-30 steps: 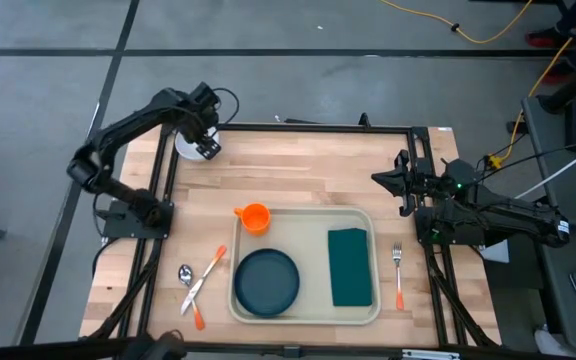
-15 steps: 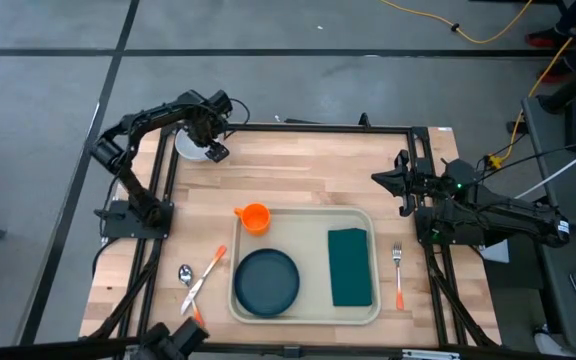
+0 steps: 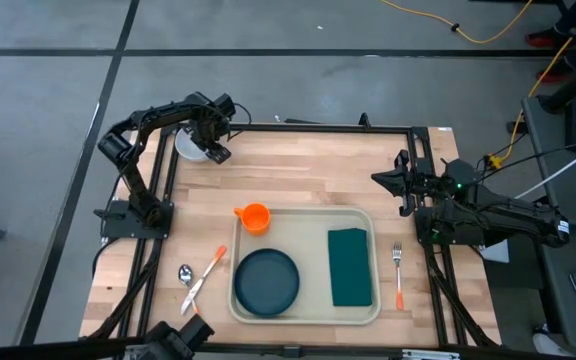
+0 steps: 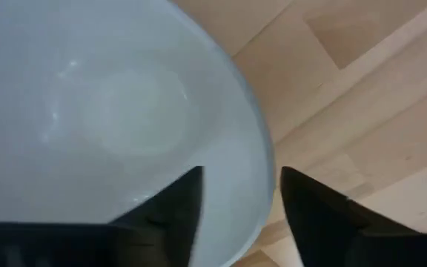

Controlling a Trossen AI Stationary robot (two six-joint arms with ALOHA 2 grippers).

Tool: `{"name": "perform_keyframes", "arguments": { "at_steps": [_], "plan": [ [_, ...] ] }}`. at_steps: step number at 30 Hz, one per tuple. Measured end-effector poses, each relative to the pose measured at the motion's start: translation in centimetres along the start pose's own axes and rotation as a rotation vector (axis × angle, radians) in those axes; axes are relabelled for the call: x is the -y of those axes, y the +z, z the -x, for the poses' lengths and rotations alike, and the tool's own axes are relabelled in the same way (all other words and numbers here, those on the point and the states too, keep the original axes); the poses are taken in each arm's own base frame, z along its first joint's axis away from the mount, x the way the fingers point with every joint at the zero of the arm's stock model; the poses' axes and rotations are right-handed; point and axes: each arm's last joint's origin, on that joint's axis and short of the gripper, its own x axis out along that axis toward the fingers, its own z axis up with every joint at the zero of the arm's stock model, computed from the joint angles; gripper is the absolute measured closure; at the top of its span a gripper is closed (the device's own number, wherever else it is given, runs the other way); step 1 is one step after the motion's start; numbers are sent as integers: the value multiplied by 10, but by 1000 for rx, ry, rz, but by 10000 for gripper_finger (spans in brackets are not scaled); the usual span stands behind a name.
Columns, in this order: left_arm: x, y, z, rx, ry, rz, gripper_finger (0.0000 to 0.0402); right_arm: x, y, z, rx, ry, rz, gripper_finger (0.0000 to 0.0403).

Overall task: Set up tray
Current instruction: Put the white bowl on the black plate

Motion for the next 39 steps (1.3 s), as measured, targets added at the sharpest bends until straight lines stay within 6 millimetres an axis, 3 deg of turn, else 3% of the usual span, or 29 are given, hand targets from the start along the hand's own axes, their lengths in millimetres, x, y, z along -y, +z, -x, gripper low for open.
{"name": "perform_keyframes", "arguments": {
  "at_steps": [7,14,18,22,28,35,39],
  "plan": [
    [0,0,0,1,14,-10,386,0,0,0,0,-1,0,397],
    [1,-2,1,-18,26,-26,398,0,0,0,0,-1,0,397],
    [6,-12,12,-56,52,-61,398,0,0,0,0,0,0,397],
    [10,-23,34,-12,74,-81,399,0,0,0,-1,-1,-1,397],
    [28,-51,85,157,22,-100,399,0,0,0,-1,-1,-1,397],
    [78,-102,149,432,-104,-228,399,0,0,0,-1,0,-8,397],
    [117,-132,172,513,-191,-345,399,0,0,0,-1,0,-9,397]
  ]
}}
